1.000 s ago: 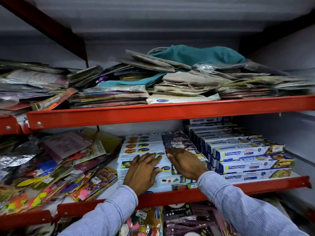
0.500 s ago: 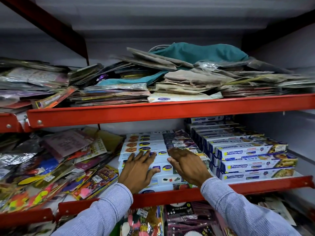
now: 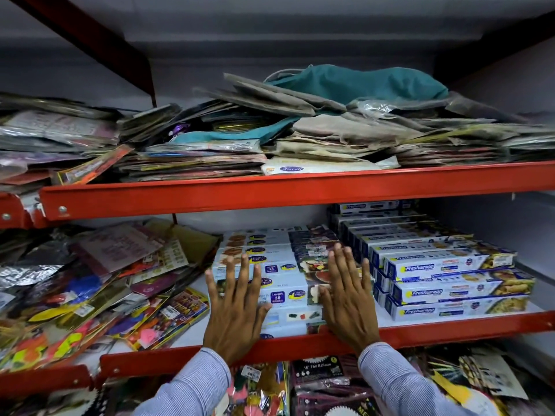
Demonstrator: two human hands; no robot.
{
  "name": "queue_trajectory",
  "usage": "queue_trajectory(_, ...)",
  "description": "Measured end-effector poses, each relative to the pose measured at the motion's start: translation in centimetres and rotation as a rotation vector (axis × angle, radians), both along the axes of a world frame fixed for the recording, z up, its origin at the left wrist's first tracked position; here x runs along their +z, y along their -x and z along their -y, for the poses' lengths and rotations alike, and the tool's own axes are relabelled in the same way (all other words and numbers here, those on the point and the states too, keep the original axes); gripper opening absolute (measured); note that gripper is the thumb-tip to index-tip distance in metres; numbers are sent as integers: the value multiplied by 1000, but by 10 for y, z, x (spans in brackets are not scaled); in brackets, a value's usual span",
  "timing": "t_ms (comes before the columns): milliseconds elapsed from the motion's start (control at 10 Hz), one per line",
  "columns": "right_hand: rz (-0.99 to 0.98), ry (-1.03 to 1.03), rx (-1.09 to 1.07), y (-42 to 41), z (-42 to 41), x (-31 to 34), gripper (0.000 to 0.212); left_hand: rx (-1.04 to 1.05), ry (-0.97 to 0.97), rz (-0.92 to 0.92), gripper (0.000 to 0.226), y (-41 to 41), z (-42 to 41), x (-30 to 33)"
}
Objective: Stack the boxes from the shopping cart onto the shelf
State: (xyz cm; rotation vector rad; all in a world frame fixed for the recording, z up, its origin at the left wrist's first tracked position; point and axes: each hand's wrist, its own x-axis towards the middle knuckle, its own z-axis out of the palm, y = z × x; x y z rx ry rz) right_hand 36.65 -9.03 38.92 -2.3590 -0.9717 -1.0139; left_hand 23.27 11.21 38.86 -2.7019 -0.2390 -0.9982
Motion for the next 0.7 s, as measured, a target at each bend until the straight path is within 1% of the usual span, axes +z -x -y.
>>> queue_trajectory(100,-12,-32,-15,-5,-3,-7,63,24,0,-1,72,-5,-9,-9)
queue_trajectory(300,35,-46,-21,-11,-8,-12,63,19,-39,28,72,-10,-14,-12)
queue_trajectory(400,60,-38,-25,-13,-9,-14,62,25,-52,19,71,-9,-13,-10)
queue_trajectory(500,35,-27,-21,-10,-6,-12,62,29,-17,-16,71,-6,-10,-7)
queue_trajectory(600,55,-23,-1,-6,-3,-9,62,36,-23,12,73,1,-6,-5)
queue_trajectory(700,68,-86,61,11,1,10,63,-25,-8,90,75,14,7,10)
